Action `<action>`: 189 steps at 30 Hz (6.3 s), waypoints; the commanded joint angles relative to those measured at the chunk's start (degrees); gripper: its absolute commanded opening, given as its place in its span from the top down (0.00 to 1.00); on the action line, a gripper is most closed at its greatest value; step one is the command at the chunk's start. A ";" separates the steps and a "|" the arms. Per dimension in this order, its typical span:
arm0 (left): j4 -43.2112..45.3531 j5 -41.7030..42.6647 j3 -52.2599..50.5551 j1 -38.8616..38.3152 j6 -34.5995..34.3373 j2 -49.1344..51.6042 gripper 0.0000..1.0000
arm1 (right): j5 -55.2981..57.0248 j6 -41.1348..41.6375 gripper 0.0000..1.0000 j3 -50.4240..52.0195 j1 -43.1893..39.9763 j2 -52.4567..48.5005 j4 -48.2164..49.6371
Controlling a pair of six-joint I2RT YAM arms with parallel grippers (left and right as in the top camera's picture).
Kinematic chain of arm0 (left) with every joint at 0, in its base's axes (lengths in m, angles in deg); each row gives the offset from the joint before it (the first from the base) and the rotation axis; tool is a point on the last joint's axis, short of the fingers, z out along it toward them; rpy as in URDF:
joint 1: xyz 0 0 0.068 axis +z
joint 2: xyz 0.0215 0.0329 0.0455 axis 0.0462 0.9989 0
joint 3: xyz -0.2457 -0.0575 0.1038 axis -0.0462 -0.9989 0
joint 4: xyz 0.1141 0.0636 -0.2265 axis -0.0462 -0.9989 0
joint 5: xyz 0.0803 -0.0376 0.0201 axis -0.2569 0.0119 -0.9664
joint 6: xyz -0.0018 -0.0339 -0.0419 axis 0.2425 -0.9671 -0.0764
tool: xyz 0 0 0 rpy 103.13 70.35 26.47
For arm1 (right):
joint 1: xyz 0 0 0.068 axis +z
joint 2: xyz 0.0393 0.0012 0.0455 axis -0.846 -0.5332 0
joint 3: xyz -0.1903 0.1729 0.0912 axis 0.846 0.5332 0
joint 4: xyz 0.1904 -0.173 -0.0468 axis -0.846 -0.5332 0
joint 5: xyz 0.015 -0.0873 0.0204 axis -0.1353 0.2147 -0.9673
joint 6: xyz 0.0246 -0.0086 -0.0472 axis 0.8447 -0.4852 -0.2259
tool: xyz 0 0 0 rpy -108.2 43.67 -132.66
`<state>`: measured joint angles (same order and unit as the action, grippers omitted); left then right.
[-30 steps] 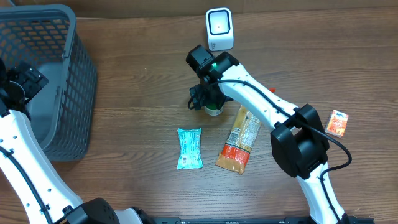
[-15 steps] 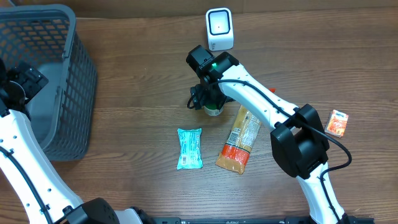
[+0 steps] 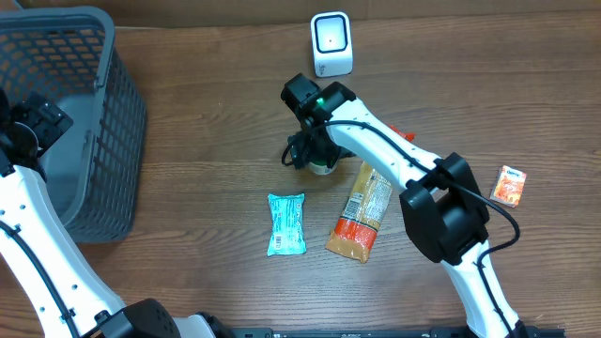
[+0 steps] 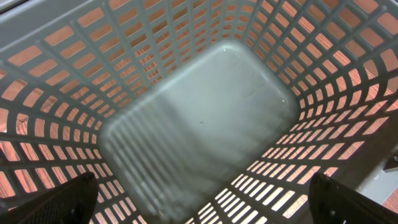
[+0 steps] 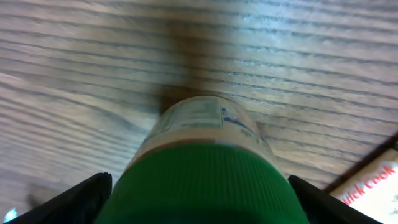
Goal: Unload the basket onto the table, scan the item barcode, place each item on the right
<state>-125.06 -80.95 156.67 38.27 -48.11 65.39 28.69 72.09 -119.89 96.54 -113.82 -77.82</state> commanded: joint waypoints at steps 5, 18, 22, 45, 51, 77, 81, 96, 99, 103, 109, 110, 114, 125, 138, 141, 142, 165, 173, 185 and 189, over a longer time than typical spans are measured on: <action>-0.04 -0.28 1.40 -0.39 -0.74 0.28 0.00 | 0.55 0.35 0.11 0.22 0.17 -1.88 0.68; -0.04 -0.28 1.40 -0.39 -0.74 0.28 0.00 | 0.55 0.35 0.21 0.24 0.17 -2.10 0.24; -0.04 -0.28 1.40 -0.39 -0.74 0.28 0.00 | 0.55 0.35 0.20 0.28 0.17 -2.40 -0.24; -0.04 -0.28 1.40 -0.39 -0.76 0.28 0.00 | 2.62 0.07 0.73 -6.40 0.13 -0.85 -4.22; -0.04 -0.28 1.40 -0.39 -0.74 0.28 0.00 | 2.91 -2.95 0.80 -13.51 0.11 0.61 -9.62; -0.04 -0.28 1.40 -0.39 -0.74 0.28 0.00 | -18.82 -8.13 0.96 -25.05 -18.03 6.60 0.20; -0.04 -0.28 1.40 -0.39 -0.74 0.28 0.00 | -18.51 -8.04 0.96 -25.03 -18.18 6.29 6.82; -0.04 -0.28 1.40 -0.39 -0.74 0.28 0.00 | -7.17 -5.64 0.96 -24.17 -16.28 -6.32 30.36; -0.04 -0.31 1.40 -0.39 -0.74 0.28 0.00 | -5.62 -5.62 0.96 -24.17 -16.28 -9.42 39.17; -0.04 -0.28 1.40 -0.39 -0.74 0.28 0.00 | -4.04 -4.66 0.96 -24.17 -16.35 -12.31 49.96; -0.04 -0.28 1.40 -0.39 -0.74 0.28 0.00 | 2.05 -2.19 0.96 -24.17 -16.26 -15.04 58.95; -0.04 -0.28 1.40 -0.39 -0.74 0.28 0.00 | 2.27 -2.19 0.96 -24.17 -16.22 -15.65 60.06; -0.04 -0.28 1.40 -0.39 -0.74 0.28 0.00 | 3.19 -2.16 0.96 -24.17 -16.22 -17.09 62.45; -0.04 -0.28 1.40 -0.39 -0.74 0.28 0.00 | 6.14 -2.23 0.96 -24.17 -16.22 -21.24 66.31; -0.04 -0.28 1.40 -0.39 -0.74 0.28 0.00 | 6.58 -2.43 0.96 -24.17 -16.33 -21.24 66.69; -0.04 -0.31 1.40 -0.39 -0.74 0.28 0.00 | 6.56 -2.40 0.96 -24.22 -16.33 -21.20 68.43; -0.04 -0.31 1.40 -0.39 -0.74 0.28 0.00 | 6.54 -2.40 0.96 -24.26 -16.33 -20.92 68.76; -0.04 -0.28 1.40 -0.39 -0.74 0.28 0.00 | 6.34 -4.33 0.96 -24.26 -25.18 20.50 -5.88; -0.04 -0.28 1.40 -0.39 -0.74 0.28 0.00 | 6.34 -4.13 0.96 -17.94 -35.69 16.24 -27.87; -0.04 -0.31 1.40 -0.39 -0.74 0.28 0.00 | 6.29 -4.13 0.96 17.20 -42.21 15.39 -9.51; -0.04 -0.28 1.40 -0.39 -0.74 0.28 0.00 | 6.29 -4.13 0.96 22.84 -42.71 15.39 -3.96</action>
<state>-125.08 -80.93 156.67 38.27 -48.11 65.39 34.81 68.15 -98.93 54.10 -99.96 -83.79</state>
